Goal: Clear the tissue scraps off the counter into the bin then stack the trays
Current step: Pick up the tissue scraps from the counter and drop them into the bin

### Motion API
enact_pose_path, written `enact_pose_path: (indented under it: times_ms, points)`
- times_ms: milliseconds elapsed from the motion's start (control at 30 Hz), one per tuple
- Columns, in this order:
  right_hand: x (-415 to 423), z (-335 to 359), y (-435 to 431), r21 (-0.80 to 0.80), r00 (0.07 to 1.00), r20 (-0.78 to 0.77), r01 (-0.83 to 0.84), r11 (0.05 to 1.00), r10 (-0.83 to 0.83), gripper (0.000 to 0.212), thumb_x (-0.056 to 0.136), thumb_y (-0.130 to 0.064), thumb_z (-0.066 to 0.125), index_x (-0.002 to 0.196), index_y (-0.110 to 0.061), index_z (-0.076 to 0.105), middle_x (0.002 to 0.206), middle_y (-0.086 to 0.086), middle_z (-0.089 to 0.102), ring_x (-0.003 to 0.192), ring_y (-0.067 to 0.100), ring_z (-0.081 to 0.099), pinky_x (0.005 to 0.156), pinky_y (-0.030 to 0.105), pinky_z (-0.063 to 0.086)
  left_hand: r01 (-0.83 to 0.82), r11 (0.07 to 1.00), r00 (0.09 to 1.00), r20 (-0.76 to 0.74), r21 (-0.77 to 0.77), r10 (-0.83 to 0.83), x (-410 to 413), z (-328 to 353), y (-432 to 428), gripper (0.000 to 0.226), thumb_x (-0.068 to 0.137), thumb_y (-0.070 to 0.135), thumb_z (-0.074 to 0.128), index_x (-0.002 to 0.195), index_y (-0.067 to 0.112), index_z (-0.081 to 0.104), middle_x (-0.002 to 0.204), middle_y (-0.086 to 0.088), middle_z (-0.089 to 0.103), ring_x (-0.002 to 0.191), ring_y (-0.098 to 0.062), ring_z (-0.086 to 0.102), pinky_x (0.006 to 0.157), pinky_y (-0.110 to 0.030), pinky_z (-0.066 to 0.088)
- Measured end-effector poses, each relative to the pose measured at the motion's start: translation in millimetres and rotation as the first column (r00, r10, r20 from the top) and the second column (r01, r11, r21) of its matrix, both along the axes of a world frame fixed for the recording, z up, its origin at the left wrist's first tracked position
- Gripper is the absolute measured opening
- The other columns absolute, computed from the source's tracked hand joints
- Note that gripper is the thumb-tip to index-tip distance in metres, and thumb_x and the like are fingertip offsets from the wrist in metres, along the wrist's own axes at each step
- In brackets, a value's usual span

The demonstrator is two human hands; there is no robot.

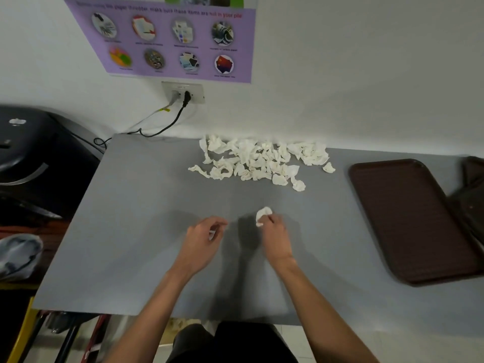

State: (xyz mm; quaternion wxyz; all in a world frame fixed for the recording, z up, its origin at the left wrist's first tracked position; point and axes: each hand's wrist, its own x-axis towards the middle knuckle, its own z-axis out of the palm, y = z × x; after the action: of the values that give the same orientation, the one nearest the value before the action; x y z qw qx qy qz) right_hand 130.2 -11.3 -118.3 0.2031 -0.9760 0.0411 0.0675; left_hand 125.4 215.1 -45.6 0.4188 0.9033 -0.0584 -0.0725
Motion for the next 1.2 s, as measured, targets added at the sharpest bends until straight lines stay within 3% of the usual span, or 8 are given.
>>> enact_pose_path:
  times_ms: [200,333,433,533,667,900,1067,1200]
  points:
    - [-27,20,-1,0.406,0.985,-0.076,0.173,0.897,-0.156,0.028,0.088,-0.005,0.075,0.095,-0.032,0.075,0.103,-0.012,0.077,0.092,0.003,0.071,0.086,0.01,0.051,0.031,0.993,0.995,-0.089,-0.116,-0.041,10,6,-26,0.015,0.104,0.026,0.061,0.111,0.029,0.073,0.106,0.023,0.075,0.101,0.007,0.068,0.087,-0.005,0.047]
    - [-32,67,-4,0.802,0.964,-0.149,0.248,0.544,-0.22,0.03,0.092,-0.002,0.075,0.113,-0.024,0.07,0.108,-0.005,0.077,0.104,0.01,0.072,0.086,0.022,0.057,-0.045,0.937,0.974,-0.223,-0.346,-0.036,16,11,-48,0.023,0.108,0.023,0.054,0.123,0.02,0.071,0.11,0.009,0.076,0.103,-0.001,0.07,0.095,-0.019,0.054]
    - [-28,90,-6,0.914,0.944,-0.229,0.292,0.281,-0.236,0.03,0.092,-0.001,0.077,0.118,-0.013,0.068,0.113,0.006,0.077,0.111,0.02,0.072,0.089,0.034,0.061,-0.152,0.808,0.914,-0.393,-0.57,-0.105,16,19,-66,0.03,0.111,0.018,0.045,0.13,0.012,0.069,0.118,-0.008,0.075,0.109,-0.017,0.071,0.098,-0.031,0.056]
    - [-19,94,-13,0.805,0.922,-0.109,0.301,0.512,-0.37,0.025,0.089,-0.012,0.082,0.108,-0.024,0.073,0.104,-0.006,0.079,0.1,0.01,0.074,0.089,0.031,0.06,-0.133,0.766,0.919,-0.367,-0.629,-0.142,13,22,-80,0.03,0.11,0.015,0.049,0.133,0.008,0.067,0.124,-0.01,0.074,0.12,-0.024,0.069,0.105,-0.034,0.054]
    - [-16,99,-13,0.598,0.906,0.16,0.227,0.768,-0.393,0.024,0.088,-0.005,0.079,0.099,-0.026,0.072,0.096,-0.012,0.065,0.087,-0.001,0.067,0.077,0.007,0.05,-0.144,0.73,0.92,-0.361,-0.668,-0.15,10,28,-96,0.03,0.11,0.016,0.048,0.132,0.013,0.068,0.122,-0.009,0.075,0.121,-0.019,0.068,0.106,-0.029,0.052]
    - [-9,103,-12,0.552,0.965,0.184,0.054,0.832,-0.186,0.014,0.094,-0.015,0.075,0.096,-0.027,0.067,0.098,-0.018,0.076,0.096,-0.003,0.071,0.091,0.015,0.054,-0.34,0.672,0.906,-0.42,-0.658,0.047,26,25,-95,0.022,0.103,0.005,0.06,0.121,0.0,0.072,0.108,-0.02,0.077,0.111,-0.037,0.072,0.096,-0.037,0.06]
    - [14,107,-23,0.661,0.994,0.075,0.012,0.75,-0.081,0.019,0.093,-0.002,0.069,0.101,-0.02,0.071,0.096,-0.015,0.079,0.095,0.0,0.075,0.092,0.02,0.057,-0.358,0.725,0.916,-0.371,-0.588,0.151,42,19,-78,0.015,0.094,0.006,0.074,0.109,0.007,0.079,0.1,-0.013,0.08,0.096,-0.025,0.075,0.098,-0.048,0.059]
    - [77,74,-45,0.347,0.974,0.145,0.113,0.931,-0.172,0.027,0.093,-0.003,0.061,0.115,-0.016,0.068,0.11,0.001,0.076,0.101,0.019,0.072,0.091,0.035,0.057,-0.422,0.742,0.895,-0.369,-0.52,0.251,41,18,-69,0.016,0.089,0.008,0.08,0.102,0.015,0.082,0.101,-0.002,0.081,0.103,-0.032,0.074,0.098,-0.043,0.056]
